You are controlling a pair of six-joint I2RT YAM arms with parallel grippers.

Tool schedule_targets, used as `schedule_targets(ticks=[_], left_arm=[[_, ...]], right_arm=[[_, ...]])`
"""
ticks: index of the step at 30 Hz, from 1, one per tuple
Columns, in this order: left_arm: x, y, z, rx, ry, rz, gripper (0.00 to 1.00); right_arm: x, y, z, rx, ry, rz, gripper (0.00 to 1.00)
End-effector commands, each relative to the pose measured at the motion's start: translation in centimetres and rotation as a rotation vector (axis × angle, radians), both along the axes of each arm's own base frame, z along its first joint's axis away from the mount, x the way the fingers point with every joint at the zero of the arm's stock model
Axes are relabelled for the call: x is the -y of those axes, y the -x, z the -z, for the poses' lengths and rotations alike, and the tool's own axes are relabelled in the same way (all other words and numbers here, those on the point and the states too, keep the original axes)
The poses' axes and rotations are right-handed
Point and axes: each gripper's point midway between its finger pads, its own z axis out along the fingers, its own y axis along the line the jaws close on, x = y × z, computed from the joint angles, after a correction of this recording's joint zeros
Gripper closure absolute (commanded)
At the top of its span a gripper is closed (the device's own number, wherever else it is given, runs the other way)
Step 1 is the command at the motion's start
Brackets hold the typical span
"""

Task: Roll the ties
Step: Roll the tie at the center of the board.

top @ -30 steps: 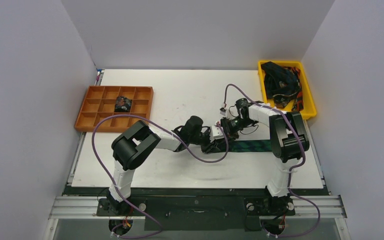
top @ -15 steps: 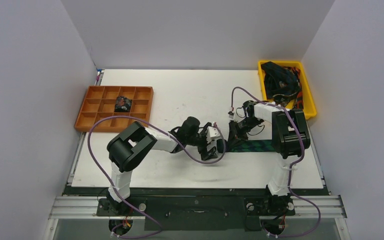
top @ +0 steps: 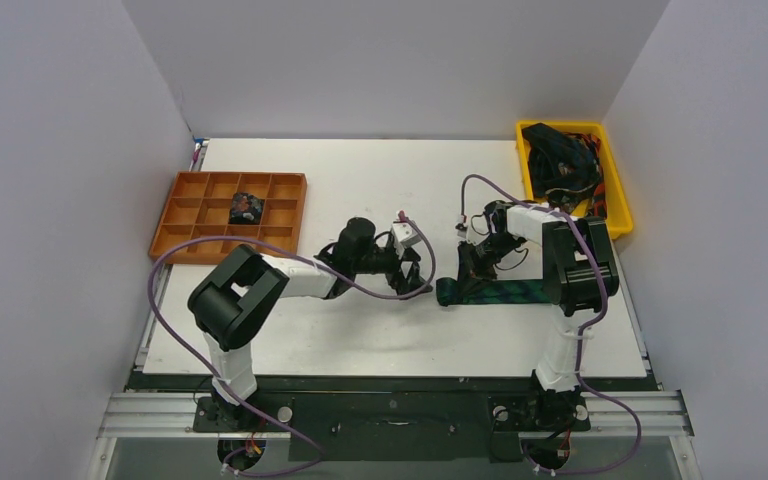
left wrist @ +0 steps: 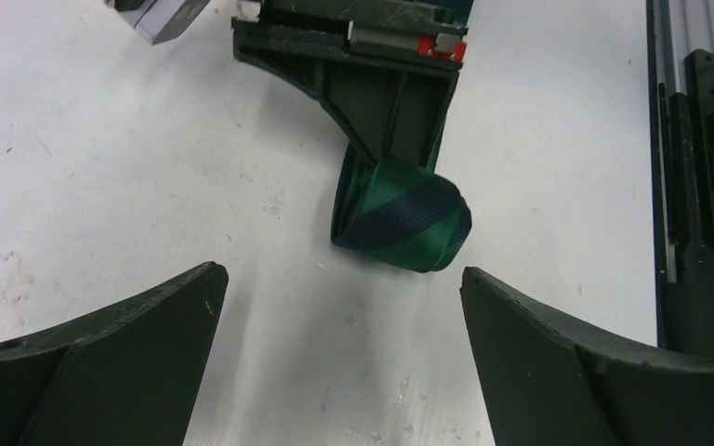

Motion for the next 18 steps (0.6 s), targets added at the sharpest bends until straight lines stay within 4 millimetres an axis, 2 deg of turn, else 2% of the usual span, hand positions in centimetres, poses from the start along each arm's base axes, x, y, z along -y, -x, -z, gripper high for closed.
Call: schedule_targets(ticks=[1, 6, 15, 17, 18], left_arm=[[1.3, 0.7, -2.7, 0.088, 0.106, 0.045, 0.03], [2.2, 1.9, -1.6, 0.222, 0.121, 0.136, 0.03], [4.2, 2.2, 1.7, 0.257, 0.114, 0.204, 0.01], [4.3, 2.1, 2.5, 0.256, 0.101, 0.202, 0.16], [4.1, 2.0, 3.1, 0.253, 0.085, 0.187, 0.20]], right_arm=[[2.0, -0.8, 4.6, 0.090, 0.193, -0.087, 1.00], [0.8, -0.7, 4.7, 0.081, 0.168, -0.080, 1.00], [-1.2, -0.5, 4.5, 0.058, 0.122, -0.057, 1.00], [-1.3, -0.5, 4.4, 0.057, 0.118, -0.057, 1.00], [-1.4, -0.4, 4.4, 0.056, 0.114, -0.056, 1.00]])
